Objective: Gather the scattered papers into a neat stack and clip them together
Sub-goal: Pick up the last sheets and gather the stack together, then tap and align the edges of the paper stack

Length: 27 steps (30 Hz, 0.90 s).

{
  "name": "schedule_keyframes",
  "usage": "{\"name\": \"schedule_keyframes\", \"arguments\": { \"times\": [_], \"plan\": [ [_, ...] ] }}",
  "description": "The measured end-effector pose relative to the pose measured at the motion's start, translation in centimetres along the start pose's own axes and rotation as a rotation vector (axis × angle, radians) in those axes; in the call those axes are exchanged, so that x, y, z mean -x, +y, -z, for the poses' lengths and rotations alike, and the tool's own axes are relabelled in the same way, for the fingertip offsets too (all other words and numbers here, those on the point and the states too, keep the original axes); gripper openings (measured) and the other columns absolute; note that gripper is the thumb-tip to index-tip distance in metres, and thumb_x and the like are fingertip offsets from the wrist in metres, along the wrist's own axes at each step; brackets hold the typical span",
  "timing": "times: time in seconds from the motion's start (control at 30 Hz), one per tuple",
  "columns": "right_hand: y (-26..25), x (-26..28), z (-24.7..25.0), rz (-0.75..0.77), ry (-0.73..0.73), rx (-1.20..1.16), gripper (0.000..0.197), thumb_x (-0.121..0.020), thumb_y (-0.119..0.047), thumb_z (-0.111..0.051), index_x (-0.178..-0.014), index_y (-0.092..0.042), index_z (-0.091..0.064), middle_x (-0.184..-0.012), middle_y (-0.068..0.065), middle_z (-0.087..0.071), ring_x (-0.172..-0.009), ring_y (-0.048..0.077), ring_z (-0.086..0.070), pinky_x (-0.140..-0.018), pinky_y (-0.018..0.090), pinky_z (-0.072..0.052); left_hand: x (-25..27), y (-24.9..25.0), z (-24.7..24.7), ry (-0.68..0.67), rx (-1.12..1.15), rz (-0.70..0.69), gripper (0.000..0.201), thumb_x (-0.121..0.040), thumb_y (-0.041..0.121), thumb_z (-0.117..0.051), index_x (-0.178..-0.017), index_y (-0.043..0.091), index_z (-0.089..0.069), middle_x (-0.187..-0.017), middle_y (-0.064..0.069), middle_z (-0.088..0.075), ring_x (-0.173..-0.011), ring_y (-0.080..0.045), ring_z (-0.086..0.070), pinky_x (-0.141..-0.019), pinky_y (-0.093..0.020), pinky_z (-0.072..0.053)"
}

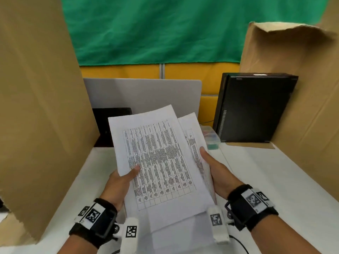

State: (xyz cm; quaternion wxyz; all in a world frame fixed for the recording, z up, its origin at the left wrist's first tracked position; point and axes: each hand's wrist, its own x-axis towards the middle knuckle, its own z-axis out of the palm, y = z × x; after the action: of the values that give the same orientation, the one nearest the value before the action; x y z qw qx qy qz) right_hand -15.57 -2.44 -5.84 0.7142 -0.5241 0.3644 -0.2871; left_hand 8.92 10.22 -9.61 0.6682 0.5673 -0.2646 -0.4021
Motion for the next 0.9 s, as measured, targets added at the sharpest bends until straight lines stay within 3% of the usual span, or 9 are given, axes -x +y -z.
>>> {"name": "schedule_keyframes", "arguments": {
  "times": [0.1, 0.2, 0.33, 0.43, 0.5, 0.67, 0.77, 0.83, 0.9],
  "plan": [
    [-2.3, 0.9, 0.9, 0.100, 0.013, 0.163, 0.030, -0.095, -0.011, -0.064, -0.125, -0.010, -0.067, -0.122, 0.014, -0.074, -0.107, 0.027, -0.074, -0.098, 0.047, -0.056, -0.2, 1.7, -2.4, 0.000, -0.108, -0.228, 0.048, -0.086, 0.005, -0.071, -0.128, 0.026, -0.059, -0.122, 0.004, -0.071, -0.102, -0.002, -0.070, -0.096, -0.035, -0.054],
    [-4.9, 2.0, 1.3, 0.241, 0.081, 0.162, 0.038, -0.091, -0.002, -0.067, -0.127, -0.011, -0.065, -0.120, 0.010, -0.075, -0.105, 0.026, -0.074, -0.094, 0.046, -0.058, 0.0, 4.6, -3.9, -0.012, -0.050, -0.372, 0.066, -0.081, 0.002, -0.076, -0.138, 0.023, -0.052, -0.130, 0.003, -0.068, -0.117, -0.011, -0.065, -0.097, -0.035, -0.052],
    [-7.5, 3.8, 1.9, 0.443, 0.097, 0.170, 0.046, -0.077, -0.011, -0.078, -0.121, -0.014, -0.068, -0.119, 0.006, -0.076, -0.109, 0.024, -0.073, -0.094, 0.044, -0.057, 0.5, 8.6, -4.8, -0.111, 0.096, -0.339, 0.058, -0.066, 0.017, -0.082, -0.122, 0.010, -0.066, -0.116, -0.007, -0.075, -0.106, -0.023, -0.072, -0.087, -0.039, -0.059],
    [-7.3, 4.1, 2.4, 0.467, 0.090, 0.254, 0.063, -0.066, -0.022, -0.086, -0.125, -0.017, -0.066, -0.119, 0.003, -0.076, -0.109, 0.021, -0.073, -0.092, 0.044, -0.058, 0.8, 8.5, -5.3, -0.249, 0.063, -0.316, 0.068, -0.050, 0.030, -0.091, -0.113, 0.013, -0.071, -0.113, -0.009, -0.076, -0.103, -0.024, -0.073, -0.080, -0.035, -0.061],
    [-6.4, 4.0, 2.6, 0.456, 0.085, 0.269, 0.062, -0.065, -0.022, -0.086, -0.124, -0.018, -0.066, -0.118, 0.002, -0.076, -0.109, 0.020, -0.073, -0.093, 0.045, -0.057, 0.9, 7.3, -5.7, -0.280, 0.008, -0.302, 0.066, -0.044, 0.035, -0.096, -0.105, 0.018, -0.076, -0.112, -0.008, -0.077, -0.102, -0.023, -0.074, -0.085, -0.039, -0.060],
    [-4.1, 3.4, 3.1, 0.413, 0.192, 0.209, 0.035, -0.083, 0.001, -0.074, -0.110, -0.019, -0.070, -0.112, 0.002, -0.078, -0.107, 0.022, -0.073, -0.091, 0.040, -0.058, 0.7, 4.4, -7.3, -0.259, -0.201, -0.311, 0.040, -0.065, 0.025, -0.088, -0.102, 0.032, -0.076, -0.112, 0.004, -0.077, -0.108, -0.013, -0.071, -0.095, -0.037, -0.053],
    [-3.2, 3.1, 2.9, 0.392, 0.330, 0.122, 0.043, -0.088, 0.012, -0.052, -0.100, -0.025, -0.070, -0.110, -0.003, -0.076, -0.104, 0.020, -0.071, -0.084, 0.035, -0.058, 0.6, 3.9, -8.3, -0.196, -0.239, -0.238, 0.046, -0.062, 0.033, -0.084, -0.107, 0.027, -0.073, -0.105, 0.008, -0.078, -0.101, -0.007, -0.072, -0.098, -0.036, -0.053],
    [-3.5, 3.0, 2.3, 0.434, 0.394, 0.069, 0.048, -0.085, 0.015, -0.043, -0.093, -0.024, -0.071, -0.103, -0.006, -0.075, -0.101, 0.019, -0.069, -0.092, 0.042, -0.057, 0.7, 4.6, -9.5, -0.190, -0.200, -0.213, 0.046, -0.064, 0.035, -0.083, -0.108, 0.025, -0.072, -0.105, 0.006, -0.078, -0.097, -0.006, -0.073, -0.092, -0.032, -0.056],
    [-4.5, 3.2, 1.5, 0.501, 0.430, 0.025, 0.053, -0.085, 0.016, -0.039, -0.090, -0.025, -0.071, -0.095, -0.012, -0.075, -0.094, 0.012, -0.069, -0.091, 0.037, -0.055, 0.8, 6.0, -10.8, -0.195, -0.134, -0.227, 0.042, -0.065, 0.034, -0.082, -0.105, 0.025, -0.072, -0.102, 0.006, -0.079, -0.094, -0.005, -0.074, -0.079, -0.022, -0.058]
  ]
}}
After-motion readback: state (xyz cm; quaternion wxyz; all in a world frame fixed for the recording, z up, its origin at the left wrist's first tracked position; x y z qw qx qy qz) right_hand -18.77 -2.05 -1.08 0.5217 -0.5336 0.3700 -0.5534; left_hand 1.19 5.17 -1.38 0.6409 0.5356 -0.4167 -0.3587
